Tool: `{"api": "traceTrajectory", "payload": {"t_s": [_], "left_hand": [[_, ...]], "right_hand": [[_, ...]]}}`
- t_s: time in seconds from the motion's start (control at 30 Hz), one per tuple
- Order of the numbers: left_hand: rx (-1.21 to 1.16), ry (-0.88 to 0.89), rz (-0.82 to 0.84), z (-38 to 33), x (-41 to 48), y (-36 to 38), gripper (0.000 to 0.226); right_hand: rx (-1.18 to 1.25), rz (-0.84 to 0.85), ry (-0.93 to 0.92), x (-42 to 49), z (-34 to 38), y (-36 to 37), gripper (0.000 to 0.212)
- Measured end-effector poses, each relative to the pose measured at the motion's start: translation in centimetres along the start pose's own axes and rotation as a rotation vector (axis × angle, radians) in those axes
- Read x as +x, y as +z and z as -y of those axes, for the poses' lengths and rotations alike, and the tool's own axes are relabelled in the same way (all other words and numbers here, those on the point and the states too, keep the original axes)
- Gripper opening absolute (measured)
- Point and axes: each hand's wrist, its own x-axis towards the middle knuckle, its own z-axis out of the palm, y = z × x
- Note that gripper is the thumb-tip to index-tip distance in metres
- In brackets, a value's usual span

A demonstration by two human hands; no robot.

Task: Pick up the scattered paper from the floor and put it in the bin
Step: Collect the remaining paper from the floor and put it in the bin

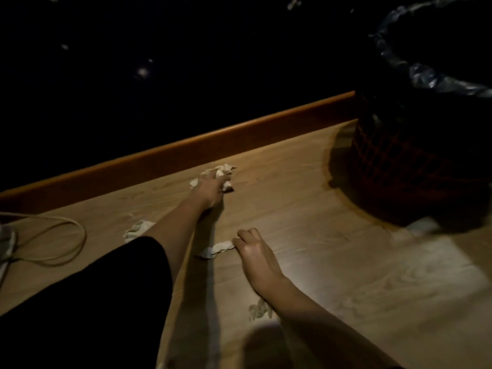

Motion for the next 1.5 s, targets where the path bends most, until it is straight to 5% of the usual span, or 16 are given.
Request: {"api": "traceTrajectory", "payload": {"t_s": [0.13, 0.23, 0.37, 0.53, 0.83, 1.2, 1.33, 1.5], "left_hand": [[-0.112, -0.042, -0.167, -0.7, -1.0, 0.8, 0.032], [-0.095, -0.006, -0.143, -1.1, -2.9, 1.1, 0.026], [-0.142, 0.022, -0.126, -1.8, -6.7, 1.4, 0.027], [-0.185, 0.058, -0.188, -3.4, -12.3, 1.5, 0.027], [-0.198, 0.073, -0.159, -4.3, -19.4, 1.7, 0.022], [-0.191, -0.292, -0.377, 8.8, -25.9, -1.8, 0.020], [-0.182, -0.409, -0.317, 13.6, -28.8, -1.5, 0.025], [-0.205, -0.352, -0.122, 15.8, -31.0, 1.6, 0.050]], "right_hand": [[0.043, 0.059, 0.004, 0.6, -1.3, -0.7, 0.015], [-0.013, 0.047, 0.038, 0.0, -0.6, -2.0, 0.010], [-0.118, 0.129, 0.183, -4.0, 1.4, -3.4, 0.047], [-0.048, 0.160, 0.203, -10.2, 2.1, -4.8, 0.055], [-0.044, -0.003, 0.143, -14.8, 1.7, -1.7, 0.015], [0.219, 0.031, 0.067, 3.6, 8.7, 2.2, 0.015], [0.171, 0.109, -0.046, 9.9, 12.8, 5.6, 0.011], [0.087, 0.296, -0.064, 11.6, 15.4, 8.9, 0.013]]}}
